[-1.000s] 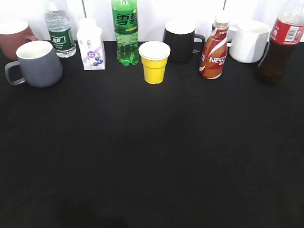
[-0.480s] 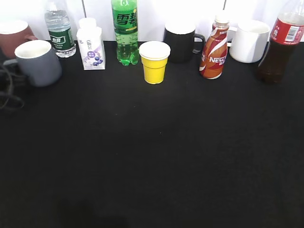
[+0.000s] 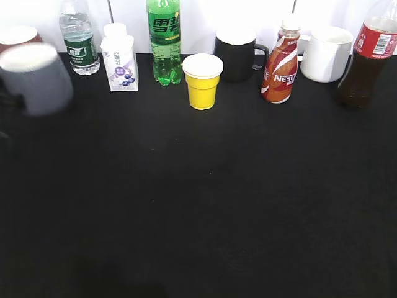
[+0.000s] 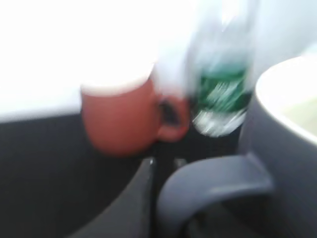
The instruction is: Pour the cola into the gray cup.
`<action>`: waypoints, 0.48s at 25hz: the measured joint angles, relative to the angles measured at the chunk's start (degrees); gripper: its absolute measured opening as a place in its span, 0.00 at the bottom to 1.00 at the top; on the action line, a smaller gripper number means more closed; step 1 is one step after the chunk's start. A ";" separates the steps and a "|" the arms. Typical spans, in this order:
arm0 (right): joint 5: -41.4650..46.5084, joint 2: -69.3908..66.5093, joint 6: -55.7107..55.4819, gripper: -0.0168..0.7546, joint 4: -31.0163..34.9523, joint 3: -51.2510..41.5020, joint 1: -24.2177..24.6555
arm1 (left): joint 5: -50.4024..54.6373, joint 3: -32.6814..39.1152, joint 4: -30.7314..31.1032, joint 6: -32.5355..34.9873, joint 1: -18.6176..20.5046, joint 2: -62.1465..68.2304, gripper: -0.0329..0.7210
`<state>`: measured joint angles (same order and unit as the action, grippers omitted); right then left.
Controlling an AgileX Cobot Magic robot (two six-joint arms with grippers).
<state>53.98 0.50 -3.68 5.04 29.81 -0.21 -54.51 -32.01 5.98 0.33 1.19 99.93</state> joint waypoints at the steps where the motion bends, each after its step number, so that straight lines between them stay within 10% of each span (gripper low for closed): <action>1: -6.34 -0.63 0.00 0.78 0.00 0.17 0.00 | 1.34 1.82 0.06 0.00 -1.13 -4.50 0.13; 12: -105.77 -67.76 0.00 0.78 -3.78 -14.97 0.00 | 5.67 11.20 0.45 -1.11 -13.88 -17.74 0.13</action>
<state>-51.79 -67.26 -3.68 1.26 14.85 -0.21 -48.84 -20.81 6.42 -0.78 -12.70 82.19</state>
